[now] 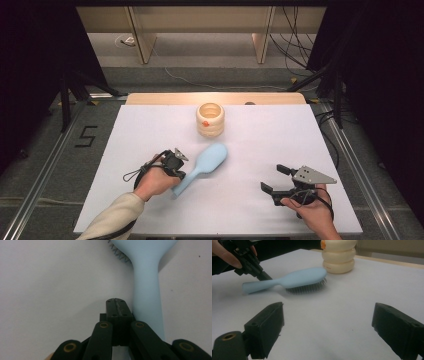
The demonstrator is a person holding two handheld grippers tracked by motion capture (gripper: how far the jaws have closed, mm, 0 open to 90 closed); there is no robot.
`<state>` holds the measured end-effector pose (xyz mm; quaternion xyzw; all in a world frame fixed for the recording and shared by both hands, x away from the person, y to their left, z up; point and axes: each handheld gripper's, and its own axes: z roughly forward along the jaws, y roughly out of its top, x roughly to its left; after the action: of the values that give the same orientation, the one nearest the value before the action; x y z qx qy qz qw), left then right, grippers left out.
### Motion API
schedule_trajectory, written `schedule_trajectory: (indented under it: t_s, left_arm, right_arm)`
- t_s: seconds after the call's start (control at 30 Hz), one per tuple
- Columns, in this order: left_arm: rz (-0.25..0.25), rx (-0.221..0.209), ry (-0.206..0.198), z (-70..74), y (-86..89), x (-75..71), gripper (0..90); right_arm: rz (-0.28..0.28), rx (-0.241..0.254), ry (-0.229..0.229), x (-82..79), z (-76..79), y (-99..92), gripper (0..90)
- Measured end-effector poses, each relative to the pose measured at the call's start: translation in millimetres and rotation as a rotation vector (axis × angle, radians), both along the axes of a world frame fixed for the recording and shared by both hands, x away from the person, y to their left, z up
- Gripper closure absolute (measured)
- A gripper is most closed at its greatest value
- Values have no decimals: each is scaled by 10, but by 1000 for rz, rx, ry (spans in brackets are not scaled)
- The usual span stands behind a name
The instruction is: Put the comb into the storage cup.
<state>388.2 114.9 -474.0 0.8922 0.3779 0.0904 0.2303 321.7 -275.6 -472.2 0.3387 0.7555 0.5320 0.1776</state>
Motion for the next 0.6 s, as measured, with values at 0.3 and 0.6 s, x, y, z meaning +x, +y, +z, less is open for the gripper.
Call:
schedule_trajectory:
  t_s: [0.3, 0.6]
  left_arm:
    - [-8, 4, -2, 2, -20, -19, 897]
    - [9, 8, -40, 20, 37, -10, 815]
  right_arm:
    - [0, 1, -2, -3, 4, -6, 117]
    - [-1, 2, -1, -1, 3, -12, 117]
